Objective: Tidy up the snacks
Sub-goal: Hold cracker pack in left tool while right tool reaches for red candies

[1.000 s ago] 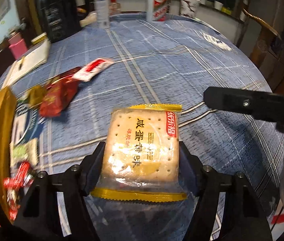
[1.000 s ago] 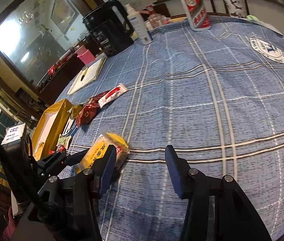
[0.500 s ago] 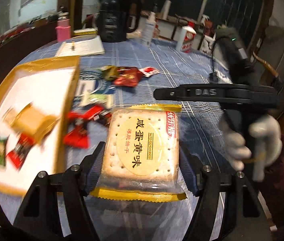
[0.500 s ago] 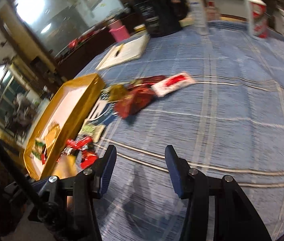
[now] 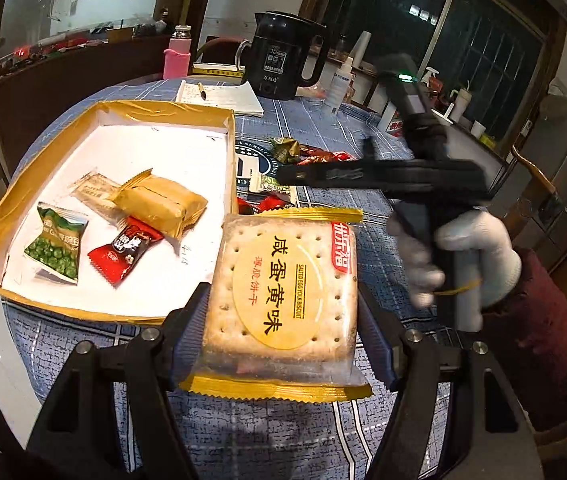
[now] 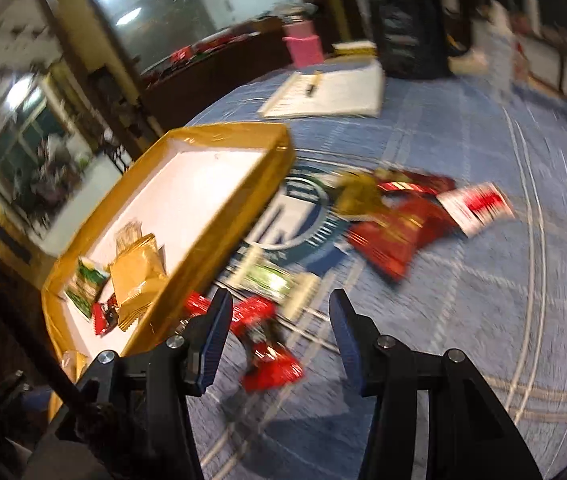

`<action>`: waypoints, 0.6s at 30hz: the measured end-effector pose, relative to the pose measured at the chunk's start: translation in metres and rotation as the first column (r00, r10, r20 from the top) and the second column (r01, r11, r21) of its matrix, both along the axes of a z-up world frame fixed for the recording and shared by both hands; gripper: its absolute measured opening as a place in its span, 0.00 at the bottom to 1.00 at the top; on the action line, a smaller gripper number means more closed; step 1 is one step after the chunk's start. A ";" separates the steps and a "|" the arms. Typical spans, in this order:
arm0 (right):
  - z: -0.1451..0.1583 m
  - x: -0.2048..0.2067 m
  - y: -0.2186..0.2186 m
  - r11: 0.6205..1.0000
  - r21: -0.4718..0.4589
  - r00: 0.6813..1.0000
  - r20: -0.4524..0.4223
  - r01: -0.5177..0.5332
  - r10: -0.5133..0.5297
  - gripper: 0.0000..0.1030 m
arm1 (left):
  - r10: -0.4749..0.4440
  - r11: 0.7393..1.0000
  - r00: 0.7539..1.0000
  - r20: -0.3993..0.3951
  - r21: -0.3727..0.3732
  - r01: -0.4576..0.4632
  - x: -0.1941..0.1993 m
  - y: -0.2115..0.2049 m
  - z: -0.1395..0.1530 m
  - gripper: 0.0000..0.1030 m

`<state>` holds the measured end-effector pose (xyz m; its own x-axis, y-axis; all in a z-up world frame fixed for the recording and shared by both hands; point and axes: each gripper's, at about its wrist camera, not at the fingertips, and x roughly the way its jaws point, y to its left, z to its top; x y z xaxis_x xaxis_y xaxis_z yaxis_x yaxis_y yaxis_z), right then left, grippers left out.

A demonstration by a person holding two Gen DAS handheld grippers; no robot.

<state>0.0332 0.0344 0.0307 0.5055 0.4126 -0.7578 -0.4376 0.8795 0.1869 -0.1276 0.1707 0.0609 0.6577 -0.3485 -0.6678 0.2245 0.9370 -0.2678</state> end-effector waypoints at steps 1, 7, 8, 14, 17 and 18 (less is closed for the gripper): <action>-0.002 0.001 0.008 0.999 -0.038 1.000 0.021 -0.013 0.014 0.49 | -0.002 1.000 1.000 -0.001 -0.005 0.002 0.000 0.001 -0.001 0.68; -0.021 0.015 0.029 0.990 -0.137 0.999 0.018 -0.040 0.043 0.45 | 0.009 1.000 1.000 -0.002 -0.020 -0.009 -0.006 0.013 0.000 0.68; -0.022 0.014 0.028 0.989 -0.143 0.999 0.025 -0.034 0.038 0.41 | 0.013 1.000 1.000 -0.001 -0.022 -0.013 -0.007 0.015 0.000 0.68; -0.014 0.015 0.015 0.997 -0.080 1.000 -0.006 0.008 -0.009 0.00 | 0.027 0.999 1.000 0.000 -0.041 -0.027 -0.010 0.020 0.001 0.68; -0.009 0.011 0.007 0.997 -0.069 0.999 0.002 0.033 -0.033 0.00 | 0.034 0.998 0.999 0.000 -0.046 -0.034 -0.013 0.022 0.001 0.68; -0.008 0.009 0.005 0.997 -0.068 0.999 0.009 0.037 -0.037 0.00 | 0.036 0.998 0.999 -0.001 -0.048 -0.036 -0.014 0.022 0.001 0.68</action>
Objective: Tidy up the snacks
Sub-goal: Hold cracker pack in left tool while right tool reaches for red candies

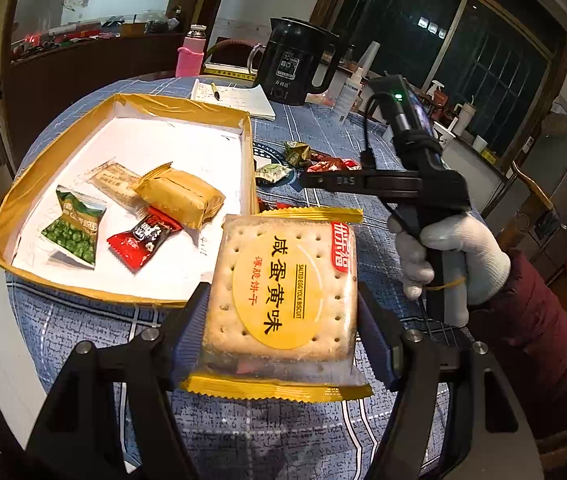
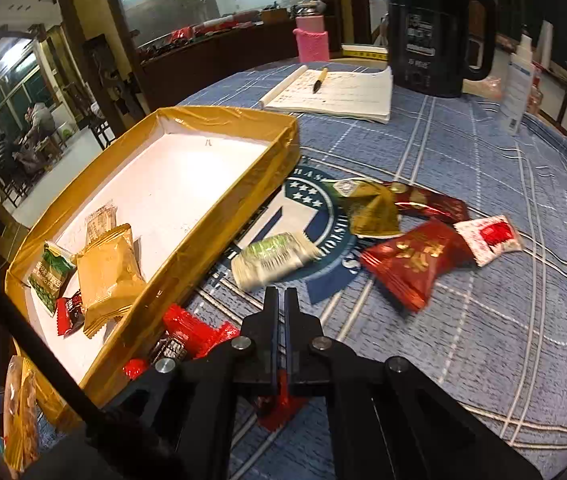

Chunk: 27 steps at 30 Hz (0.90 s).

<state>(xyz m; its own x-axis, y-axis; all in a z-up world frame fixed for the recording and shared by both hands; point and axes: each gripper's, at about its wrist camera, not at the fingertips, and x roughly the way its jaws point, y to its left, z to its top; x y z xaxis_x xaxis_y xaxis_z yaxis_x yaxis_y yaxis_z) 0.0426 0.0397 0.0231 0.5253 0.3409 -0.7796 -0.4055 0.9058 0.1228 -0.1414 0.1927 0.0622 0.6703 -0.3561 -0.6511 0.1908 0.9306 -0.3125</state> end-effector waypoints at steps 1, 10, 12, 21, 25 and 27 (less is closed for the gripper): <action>0.002 -0.001 -0.001 1.000 0.003 1.000 0.009 0.005 -0.005 0.01 | 0.002 1.000 1.000 -0.001 -0.002 -0.002 -0.001 0.000 0.000 0.68; -0.014 0.033 0.000 0.977 0.146 0.978 -0.159 0.157 -0.134 0.34 | 0.023 1.000 1.000 0.005 -0.013 -0.023 -0.008 0.008 0.004 0.68; -0.020 0.044 0.002 0.962 0.176 0.964 -0.201 0.211 -0.175 0.34 | 0.029 0.999 1.000 0.006 -0.017 -0.029 -0.009 0.012 0.004 0.68; -0.019 0.055 0.014 0.942 0.170 0.944 -0.213 0.289 -0.251 0.38 | 0.052 0.998 0.999 -0.001 -0.039 -0.052 -0.010 0.027 0.001 0.68; -0.018 0.060 0.013 0.925 0.185 0.929 -0.235 0.332 -0.287 0.40 | 0.055 0.997 0.998 0.000 -0.048 -0.055 -0.013 0.030 -0.001 0.68; -0.017 0.059 0.023 0.942 0.125 0.939 -0.190 0.311 -0.285 0.39 | 0.057 0.997 0.998 -0.002 -0.053 -0.057 -0.013 0.032 -0.002 0.68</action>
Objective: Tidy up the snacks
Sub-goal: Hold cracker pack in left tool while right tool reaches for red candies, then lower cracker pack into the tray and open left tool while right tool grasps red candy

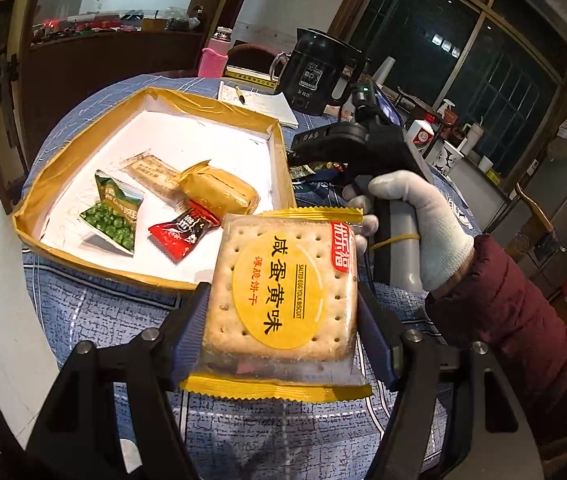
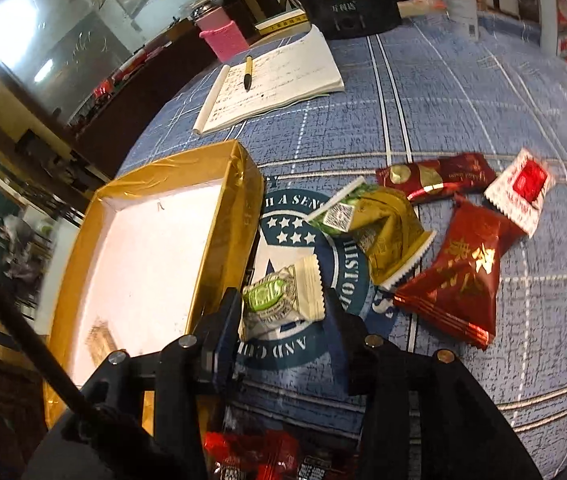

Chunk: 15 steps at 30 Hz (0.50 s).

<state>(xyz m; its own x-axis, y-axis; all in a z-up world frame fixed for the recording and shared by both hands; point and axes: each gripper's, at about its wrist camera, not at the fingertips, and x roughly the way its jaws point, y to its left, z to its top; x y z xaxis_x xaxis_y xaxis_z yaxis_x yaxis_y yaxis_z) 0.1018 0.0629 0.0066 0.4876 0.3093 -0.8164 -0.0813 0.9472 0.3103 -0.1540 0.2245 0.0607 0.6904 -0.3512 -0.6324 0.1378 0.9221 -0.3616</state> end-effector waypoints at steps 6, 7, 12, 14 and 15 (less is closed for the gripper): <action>0.003 -0.012 0.009 0.998 -0.041 0.997 0.061 -0.037 0.040 0.13 | 0.022 1.000 1.000 -0.001 -0.010 -0.022 -0.001 0.008 -0.001 0.68; 0.004 -0.014 0.007 0.999 -0.039 0.997 0.068 -0.035 0.038 0.13 | 0.027 1.000 1.000 -0.001 -0.012 -0.027 -0.001 0.010 -0.001 0.68; 0.022 -0.027 -0.013 0.999 -0.050 0.990 0.139 0.002 0.005 0.13 | 0.064 0.998 0.998 0.007 -0.014 -0.064 0.003 0.023 0.004 0.68; 0.039 -0.039 -0.020 0.998 -0.060 0.981 0.192 0.001 0.010 0.13 | 0.090 0.996 0.996 0.021 0.010 -0.090 0.008 0.029 0.010 0.68; 0.046 -0.043 -0.020 0.998 -0.056 0.978 0.209 -0.008 0.020 0.13 | 0.098 0.995 0.995 0.027 0.019 -0.099 0.010 0.033 0.013 0.68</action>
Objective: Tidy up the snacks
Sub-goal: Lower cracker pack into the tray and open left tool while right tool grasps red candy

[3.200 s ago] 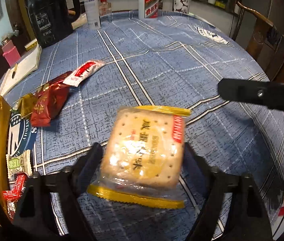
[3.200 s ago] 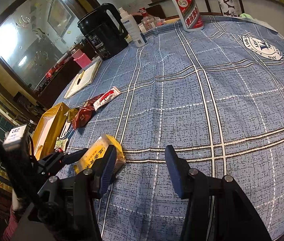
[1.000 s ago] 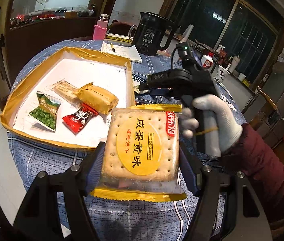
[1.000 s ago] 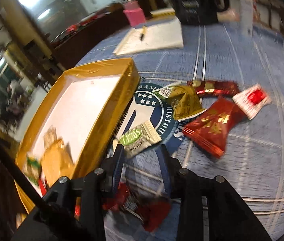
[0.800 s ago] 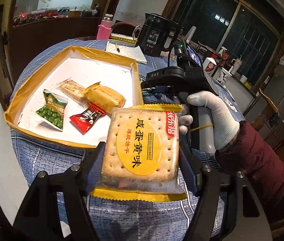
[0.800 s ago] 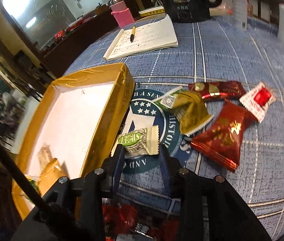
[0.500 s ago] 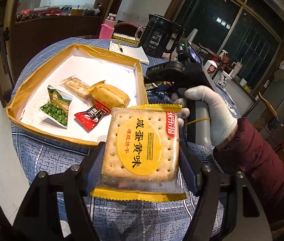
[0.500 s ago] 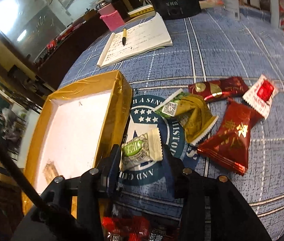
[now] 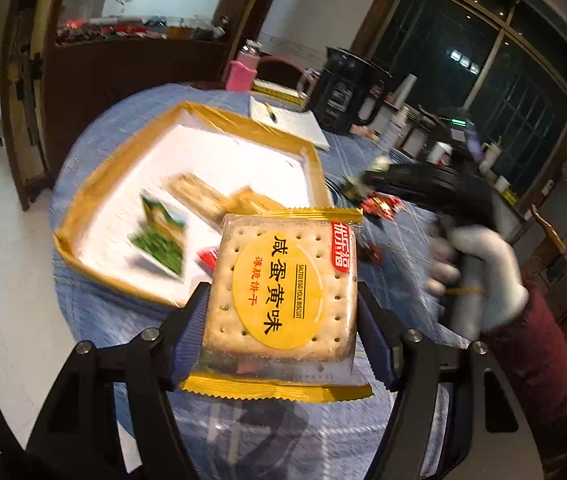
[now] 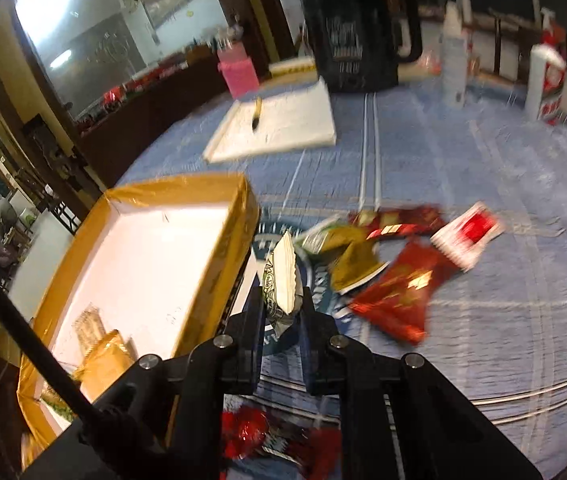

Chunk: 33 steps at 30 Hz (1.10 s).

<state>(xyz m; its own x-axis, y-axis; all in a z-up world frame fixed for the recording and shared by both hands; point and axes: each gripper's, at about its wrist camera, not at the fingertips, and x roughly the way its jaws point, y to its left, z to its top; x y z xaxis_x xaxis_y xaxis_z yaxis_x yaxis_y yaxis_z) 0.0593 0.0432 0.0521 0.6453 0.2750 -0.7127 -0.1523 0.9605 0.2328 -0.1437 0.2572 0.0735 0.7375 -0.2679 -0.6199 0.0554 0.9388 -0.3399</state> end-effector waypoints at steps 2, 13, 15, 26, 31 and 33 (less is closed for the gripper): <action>0.016 -0.011 0.004 0.999 0.023 0.999 0.026 -0.047 0.047 0.13 | 0.029 0.999 1.000 0.010 0.036 -0.030 0.012 0.007 0.007 0.68; 0.010 -0.034 0.079 0.943 0.085 0.946 -0.025 -0.321 0.324 0.13 | 0.107 0.991 0.986 -0.130 0.091 -0.095 0.121 0.050 -0.002 0.68; 0.002 -0.026 0.091 0.940 0.078 0.941 -0.047 -0.331 0.335 0.13 | 0.114 0.992 0.977 -0.182 0.068 -0.103 0.140 0.058 -0.011 0.68; -0.017 0.013 0.114 0.953 0.061 0.948 -0.108 -0.295 0.300 0.16 | 0.148 0.987 0.964 -0.221 -0.035 -0.159 0.175 0.086 -0.021 0.68; -0.014 0.018 0.111 0.957 0.085 0.953 -0.103 -0.278 0.286 0.23 | 0.152 0.981 0.971 -0.182 -0.091 -0.171 0.178 0.093 -0.010 0.69; -0.010 0.017 0.107 0.957 0.094 0.955 -0.089 -0.275 0.283 0.28 | 0.146 0.980 0.975 -0.169 -0.110 -0.166 0.173 0.093 -0.006 0.69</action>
